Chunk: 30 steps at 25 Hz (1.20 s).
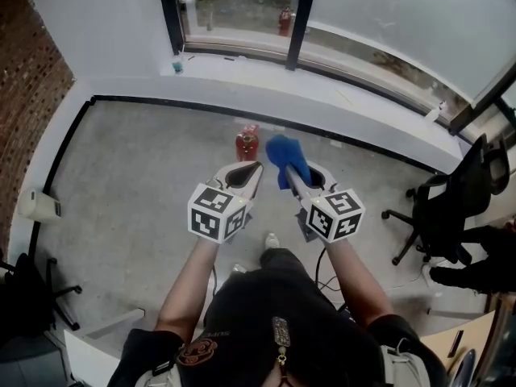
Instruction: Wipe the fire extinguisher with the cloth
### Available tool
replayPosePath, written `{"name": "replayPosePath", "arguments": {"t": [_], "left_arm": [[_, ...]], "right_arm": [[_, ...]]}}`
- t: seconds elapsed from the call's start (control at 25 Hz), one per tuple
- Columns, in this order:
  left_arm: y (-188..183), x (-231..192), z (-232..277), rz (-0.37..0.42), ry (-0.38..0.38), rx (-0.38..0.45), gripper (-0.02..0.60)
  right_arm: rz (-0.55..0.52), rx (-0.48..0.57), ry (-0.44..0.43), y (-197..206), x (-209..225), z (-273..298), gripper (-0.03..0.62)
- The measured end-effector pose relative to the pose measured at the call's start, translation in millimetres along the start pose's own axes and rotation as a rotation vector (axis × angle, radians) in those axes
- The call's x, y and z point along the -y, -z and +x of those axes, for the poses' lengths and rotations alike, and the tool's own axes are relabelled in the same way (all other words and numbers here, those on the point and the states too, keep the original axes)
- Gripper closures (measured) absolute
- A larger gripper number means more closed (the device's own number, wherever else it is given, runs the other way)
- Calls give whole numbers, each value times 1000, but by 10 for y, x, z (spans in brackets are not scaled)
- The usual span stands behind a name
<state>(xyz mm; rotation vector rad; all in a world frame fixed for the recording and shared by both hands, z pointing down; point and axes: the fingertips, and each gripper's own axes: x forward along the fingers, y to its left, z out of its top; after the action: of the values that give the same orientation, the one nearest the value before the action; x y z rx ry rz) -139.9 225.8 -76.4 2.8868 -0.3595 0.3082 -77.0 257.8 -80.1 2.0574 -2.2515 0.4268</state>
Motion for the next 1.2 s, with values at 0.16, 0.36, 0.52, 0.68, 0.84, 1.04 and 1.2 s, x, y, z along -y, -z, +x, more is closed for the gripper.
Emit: {"name": "replayPosePath", "arguments": {"t": [0.16,0.36,0.52,0.68,0.84,1.04,1.2], "left_arm": [[17,-33,20,-8,-8,-6,575],[47,-108,104,-11,-25,-19,575],[41,-198,220,-20,-39,-32,575],[14,-264,426,-21,-54,-52,575],[-23,-358,676,-31,-75,-60,575],[-8,-511,1008,-50,-125,-79,575],[85,-626,1216,-59,-174,-112,575]], "right_arm": [[0,-12,-19,33,15,23,536],[10,-19,-31,61,124,91,536],[12,-32,-54,69,239,191,536],[8,-43,-76,27,458,299,537],[17,-52,-93,-15,729,439,536],[31,-77,-124,19,1105,615,537],[66,-101,-144,96,1374,761,536]]}}
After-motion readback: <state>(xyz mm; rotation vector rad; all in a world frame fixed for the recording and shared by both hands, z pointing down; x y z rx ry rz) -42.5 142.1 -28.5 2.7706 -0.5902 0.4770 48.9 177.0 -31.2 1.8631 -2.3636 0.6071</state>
